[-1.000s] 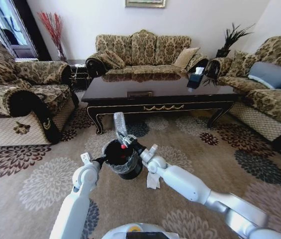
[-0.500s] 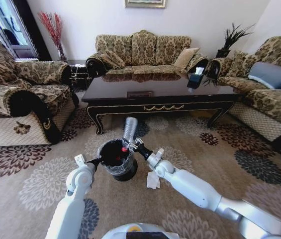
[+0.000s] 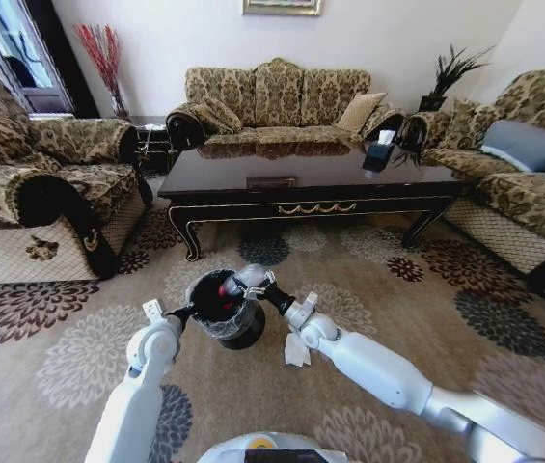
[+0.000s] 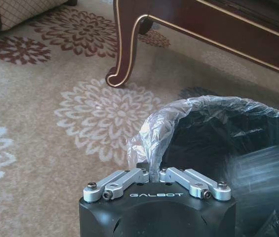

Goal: Move to the front of the table and pick up the trash from the floor, then place it into the trash bin.

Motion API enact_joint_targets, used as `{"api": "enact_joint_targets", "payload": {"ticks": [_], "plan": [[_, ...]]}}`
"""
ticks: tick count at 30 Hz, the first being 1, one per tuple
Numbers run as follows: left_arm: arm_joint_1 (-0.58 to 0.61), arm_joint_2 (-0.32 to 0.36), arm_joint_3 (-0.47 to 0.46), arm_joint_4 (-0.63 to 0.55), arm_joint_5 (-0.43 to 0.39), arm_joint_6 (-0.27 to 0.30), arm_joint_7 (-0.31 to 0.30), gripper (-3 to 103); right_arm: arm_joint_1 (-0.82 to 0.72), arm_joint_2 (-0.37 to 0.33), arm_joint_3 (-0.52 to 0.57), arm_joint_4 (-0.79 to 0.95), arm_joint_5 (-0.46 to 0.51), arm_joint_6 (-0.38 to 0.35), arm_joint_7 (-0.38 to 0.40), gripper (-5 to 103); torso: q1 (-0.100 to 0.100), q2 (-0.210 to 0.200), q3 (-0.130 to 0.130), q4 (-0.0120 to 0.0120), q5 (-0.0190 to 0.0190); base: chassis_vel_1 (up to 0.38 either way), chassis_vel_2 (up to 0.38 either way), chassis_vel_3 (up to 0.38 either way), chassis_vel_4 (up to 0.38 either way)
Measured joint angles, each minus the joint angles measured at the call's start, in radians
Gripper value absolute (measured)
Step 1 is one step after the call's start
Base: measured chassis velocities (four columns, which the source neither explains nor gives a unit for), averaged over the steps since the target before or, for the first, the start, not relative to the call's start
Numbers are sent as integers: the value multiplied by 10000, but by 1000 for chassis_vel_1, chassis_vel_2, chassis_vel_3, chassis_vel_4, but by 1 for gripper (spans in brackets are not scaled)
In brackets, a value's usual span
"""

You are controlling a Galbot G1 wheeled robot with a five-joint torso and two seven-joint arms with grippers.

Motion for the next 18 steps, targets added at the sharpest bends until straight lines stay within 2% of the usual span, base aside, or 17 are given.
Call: {"api": "enact_joint_targets", "payload": {"ticks": [7,9,10,11,12,15,16,18], "plan": [[290,150,-346,-265,-5,-4,68,3,25,10,275,-44,46,-57,464,100,0,0,0,-2,-1,0,0,0,0],[509,326,-707,-519,-41,-6,65,3,-53,-34,657,-144,50,-324,1046,100,0,0,0,0,1,0,0,0,0],[644,408,-935,-701,-82,-8,43,3,-115,-83,881,-229,-78,-574,1598,100,0,0,0,1,2,0,0,0,0],[644,408,-935,-701,-82,-8,43,3,-115,-83,881,-229,-78,-574,1598,100,0,0,0,1,2,0,0,0,0],[738,450,-1087,-823,-108,-9,25,3,-163,-116,1036,-291,-232,-784,2058,100,0,0,0,1,2,0,0,0,0],[1037,573,-1673,-1218,-198,-12,-5,3,-528,-262,1682,-536,-938,-1914,3912,100,0,0,0,-2,2,0,0,0,0],[1037,573,-1673,-1218,-198,-12,-5,3,-528,-262,1682,-536,-938,-1914,3912,100,0,0,0,-2,2,0,0,0,0],[1167,630,-2028,-1394,-263,-12,-14,3,-915,-299,2108,-671,-1125,-2570,4669,100,0,0,0,-3,1,0,0,0,0]]}}
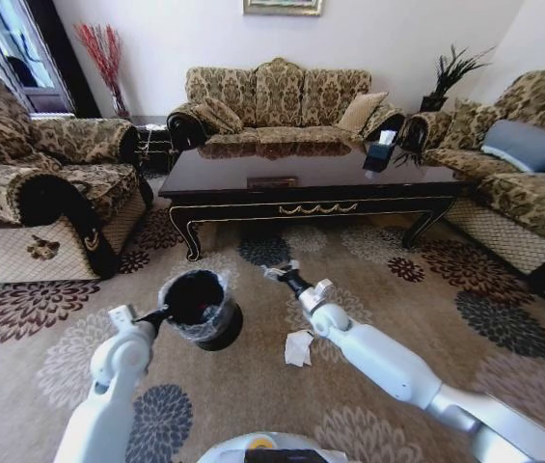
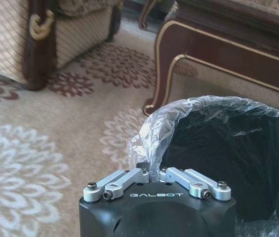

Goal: Move to the front of the table and pick up the trash from the floor, then place it into the trash bin.

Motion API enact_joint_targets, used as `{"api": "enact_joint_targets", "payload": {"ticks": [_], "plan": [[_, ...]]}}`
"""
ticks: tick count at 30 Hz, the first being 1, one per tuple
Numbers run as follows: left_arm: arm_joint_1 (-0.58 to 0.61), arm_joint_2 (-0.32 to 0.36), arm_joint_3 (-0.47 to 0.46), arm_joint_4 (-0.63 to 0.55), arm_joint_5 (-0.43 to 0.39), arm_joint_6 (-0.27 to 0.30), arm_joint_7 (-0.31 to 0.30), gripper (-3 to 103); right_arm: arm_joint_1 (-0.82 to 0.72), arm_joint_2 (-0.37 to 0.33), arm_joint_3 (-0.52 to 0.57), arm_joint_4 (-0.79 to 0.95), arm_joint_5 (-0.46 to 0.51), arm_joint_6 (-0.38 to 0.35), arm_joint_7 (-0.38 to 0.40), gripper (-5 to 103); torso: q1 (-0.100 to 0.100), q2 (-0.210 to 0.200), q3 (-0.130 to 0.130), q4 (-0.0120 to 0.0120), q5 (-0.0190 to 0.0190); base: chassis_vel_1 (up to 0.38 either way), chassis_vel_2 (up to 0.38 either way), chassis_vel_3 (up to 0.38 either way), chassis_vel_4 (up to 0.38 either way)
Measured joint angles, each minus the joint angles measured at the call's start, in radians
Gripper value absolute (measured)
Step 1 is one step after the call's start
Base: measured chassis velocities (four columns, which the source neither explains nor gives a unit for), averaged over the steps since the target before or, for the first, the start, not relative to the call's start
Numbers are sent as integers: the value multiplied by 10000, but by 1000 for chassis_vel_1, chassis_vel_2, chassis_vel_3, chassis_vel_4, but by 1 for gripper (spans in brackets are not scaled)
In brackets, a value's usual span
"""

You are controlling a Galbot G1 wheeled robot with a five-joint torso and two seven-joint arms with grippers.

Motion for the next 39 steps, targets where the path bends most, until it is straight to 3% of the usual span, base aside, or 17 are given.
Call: {"api": "enact_joint_targets", "payload": {"ticks": [5,7,12,21,24,29,33,39], "plan": [[251,-23,-504,-210,-50,-6,-4,3,-418,18,387,-492,-33,-753,433,100,0,0,-1,-2,0,0,0,0,0],[537,-99,-953,-312,-71,-12,-9,3,-480,96,476,-842,71,-1727,1007,100,0,0,0,1,-2,0,0,0,0],[1115,-125,-1591,-653,-244,-49,-30,3,-538,401,554,-1481,342,-2710,1506,100,0,0,0,4,-2,0,0,0,0],[1840,-207,-2351,-1334,-447,-78,-37,3,-279,1307,585,-3653,-747,-2603,546,100,0,0,0,2,-1,0,0,0,0],[2138,-389,-2525,-1633,-446,-84,-40,3,-64,2010,573,-4873,-1580,-2115,-19,100,0,0,1,3,0,0,0,0,0],[2328,-485,-2731,-1923,-435,-86,-47,3,195,2639,652,-5966,-1974,-1843,-414,100,0,0,1,2,-1,0,0,0,0],[2435,-552,-2853,-2027,-432,-87,-49,3,397,3080,1057,-6760,-2265,-1592,-480,100,0,0,0,1,0,0,0,0,0],[2534,-617,-2952,-2140,-415,-87,-65,3,658,3460,1615,-7547,-2384,-1775,18,100,0,0,1,2,-1,0,0,0,0]]}}
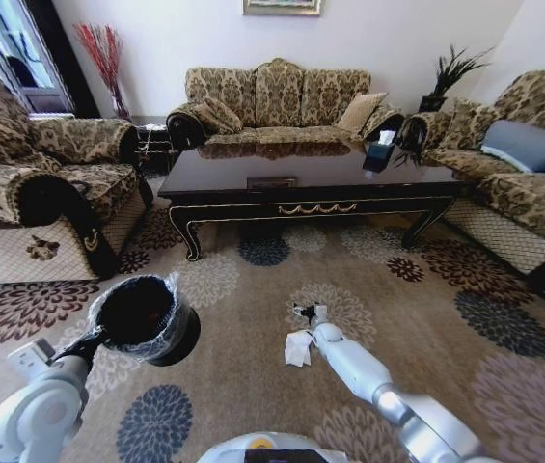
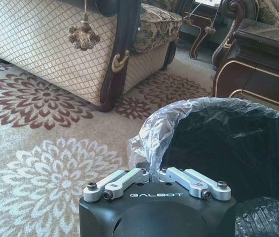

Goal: Move to the front of the table and pick up the trash from the floor, then place it into the trash bin.

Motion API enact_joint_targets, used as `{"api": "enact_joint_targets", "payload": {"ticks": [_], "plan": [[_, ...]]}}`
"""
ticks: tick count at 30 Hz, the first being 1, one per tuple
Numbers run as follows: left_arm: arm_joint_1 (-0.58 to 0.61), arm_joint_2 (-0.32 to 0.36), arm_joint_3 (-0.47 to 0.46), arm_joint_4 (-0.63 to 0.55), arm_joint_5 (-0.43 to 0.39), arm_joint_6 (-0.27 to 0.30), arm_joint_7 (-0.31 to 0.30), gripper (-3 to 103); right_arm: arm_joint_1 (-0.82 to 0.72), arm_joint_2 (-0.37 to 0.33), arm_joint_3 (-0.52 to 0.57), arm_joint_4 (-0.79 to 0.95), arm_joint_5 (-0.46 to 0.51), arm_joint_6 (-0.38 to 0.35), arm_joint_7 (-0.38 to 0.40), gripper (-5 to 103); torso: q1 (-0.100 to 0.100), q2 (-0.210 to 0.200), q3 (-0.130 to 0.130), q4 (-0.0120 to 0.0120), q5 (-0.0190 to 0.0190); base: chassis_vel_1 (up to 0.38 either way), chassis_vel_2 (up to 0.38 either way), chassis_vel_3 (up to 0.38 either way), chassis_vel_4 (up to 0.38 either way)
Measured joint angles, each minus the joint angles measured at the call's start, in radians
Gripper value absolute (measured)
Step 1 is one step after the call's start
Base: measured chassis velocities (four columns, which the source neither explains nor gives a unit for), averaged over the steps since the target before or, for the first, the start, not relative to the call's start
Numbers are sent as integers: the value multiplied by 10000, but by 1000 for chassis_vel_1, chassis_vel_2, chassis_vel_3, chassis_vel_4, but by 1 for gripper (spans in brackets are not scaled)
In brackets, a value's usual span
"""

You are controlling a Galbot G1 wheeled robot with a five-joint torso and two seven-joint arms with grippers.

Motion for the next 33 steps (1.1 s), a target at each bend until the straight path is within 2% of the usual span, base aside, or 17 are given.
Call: {"api": "enact_joint_targets", "payload": {"ticks": [10,15,25,27,28,30,32,33], "plan": [[152,-11,-97,-158,5,5,-6,3,156,-15,5,-670,-636,-204,133,100,0,0,0,-1,0,0,0,0,0],[261,46,-234,-248,-21,18,-5,3,279,127,90,-1154,-614,-119,-370,100,0,0,0,0,2,0,0,0,0],[285,30,-177,-244,-12,25,-20,3,289,351,399,-1667,-917,-35,-511,100,0,0,0,-1,1,0,0,0,0],[294,32,-156,-244,-9,25,-21,3,290,363,469,-1739,-972,-17,-515,103,0,0,0,-1,1,0,0,0,0],[295,34,-148,-247,-8,25,-21,3,290,364,500,-1762,-984,-12,-533,100,0,0,0,-1,1,0,0,0,0],[278,124,-139,-245,-6,25,-21,3,278,389,598,-1817,-1027,-7,-621,79,1,1,0,-1,1,0,0,0,0],[264,151,-138,-232,-5,25,-21,3,271,402,610,-1818,-1030,-8,-641,79,0,0,0,-1,1,0,0,0,0],[255,166,-138,-219,-6,26,-21,3,266,411,612,-1818,-1031,-7,-649,74,0,1,0,0,1,0,0,0,0]]}}
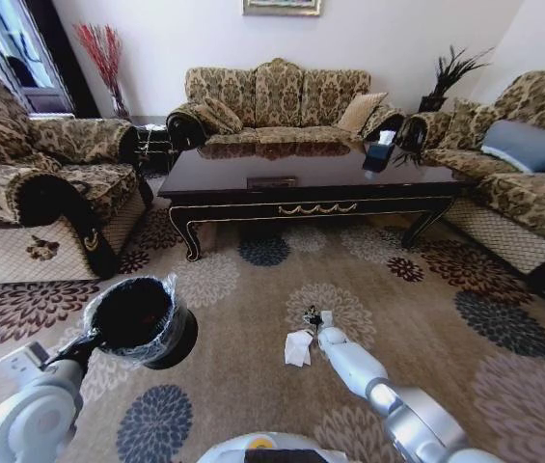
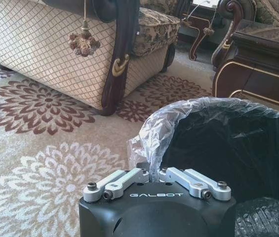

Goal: Move to the front of the table and pick up the trash from the floor, then place it into the trash bin.

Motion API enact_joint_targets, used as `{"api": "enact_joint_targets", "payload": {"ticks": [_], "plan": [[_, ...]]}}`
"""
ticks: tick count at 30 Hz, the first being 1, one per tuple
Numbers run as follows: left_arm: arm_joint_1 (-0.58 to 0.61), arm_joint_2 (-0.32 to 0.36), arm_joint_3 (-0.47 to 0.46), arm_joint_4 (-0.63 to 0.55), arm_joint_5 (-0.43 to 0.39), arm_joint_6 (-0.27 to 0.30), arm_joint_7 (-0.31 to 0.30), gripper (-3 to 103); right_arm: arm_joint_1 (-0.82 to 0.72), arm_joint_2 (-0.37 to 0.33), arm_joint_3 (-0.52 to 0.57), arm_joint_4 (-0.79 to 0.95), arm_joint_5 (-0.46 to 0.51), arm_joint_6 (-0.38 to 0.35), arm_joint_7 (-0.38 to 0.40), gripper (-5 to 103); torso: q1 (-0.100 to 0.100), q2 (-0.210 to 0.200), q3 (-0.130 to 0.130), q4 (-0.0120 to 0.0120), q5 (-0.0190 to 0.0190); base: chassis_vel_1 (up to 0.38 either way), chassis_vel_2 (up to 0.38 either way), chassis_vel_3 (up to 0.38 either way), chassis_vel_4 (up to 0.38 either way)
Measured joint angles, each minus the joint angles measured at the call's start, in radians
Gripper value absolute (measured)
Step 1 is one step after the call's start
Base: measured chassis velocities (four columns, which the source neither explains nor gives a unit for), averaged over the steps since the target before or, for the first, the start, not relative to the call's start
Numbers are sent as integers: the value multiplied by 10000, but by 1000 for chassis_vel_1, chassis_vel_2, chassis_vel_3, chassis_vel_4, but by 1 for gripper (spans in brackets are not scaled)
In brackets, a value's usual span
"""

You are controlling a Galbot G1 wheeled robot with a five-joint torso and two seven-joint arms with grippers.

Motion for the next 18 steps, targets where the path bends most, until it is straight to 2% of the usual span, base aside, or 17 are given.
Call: {"api": "enact_joint_targets", "payload": {"ticks": [1,2,3,5,7,8,9,11,14,18], "plan": [[-16,13,-1,25,-2,0,0,3,-7,13,2,0,-6,0,-2,68,0,-1,0,0,0,0,0,0,0],[-21,16,0,33,-4,0,0,3,-9,19,2,-2,-9,-1,-2,68,0,0,0,0,0,0,0,0,0],[-38,29,-1,66,-6,3,0,3,-12,36,2,-19,-43,-4,-3,57,0,0,0,0,0,0,0,0,0],[-52,37,4,92,-7,6,0,3,-14,43,3,-29,-87,-7,-3,57,0,0,0,0,0,0,0,0,0],[-83,48,17,117,-7,9,0,3,-21,46,3,-35,-144,-13,-3,47,0,-1,0,0,0,0,0,0,0],[-97,50,25,124,-8,9,0,3,-30,48,8,-35,-162,-15,-3,47,0,0,0,0,0,0,0,0,0],[-109,49,46,132,-9,9,0,3,-60,46,24,-26,-166,-16,-5,36,0,-1,0,0,0,0,0,0,0],[-110,43,61,141,-10,9,0,3,-85,35,25,-2,-166,-16,-18,36,0,-1,0,0,0,0,0,0,0],[-120,11,131,206,4,12,0,3,-189,-71,4,187,-166,-16,-102,25,0,-1,0,0,-1,0,0,0,0],[-166,5,186,230,14,17,0,3,-244,-166,2,373,-150,2,-111,25,0,-1,0,0,0,0,0,0,0]]}}
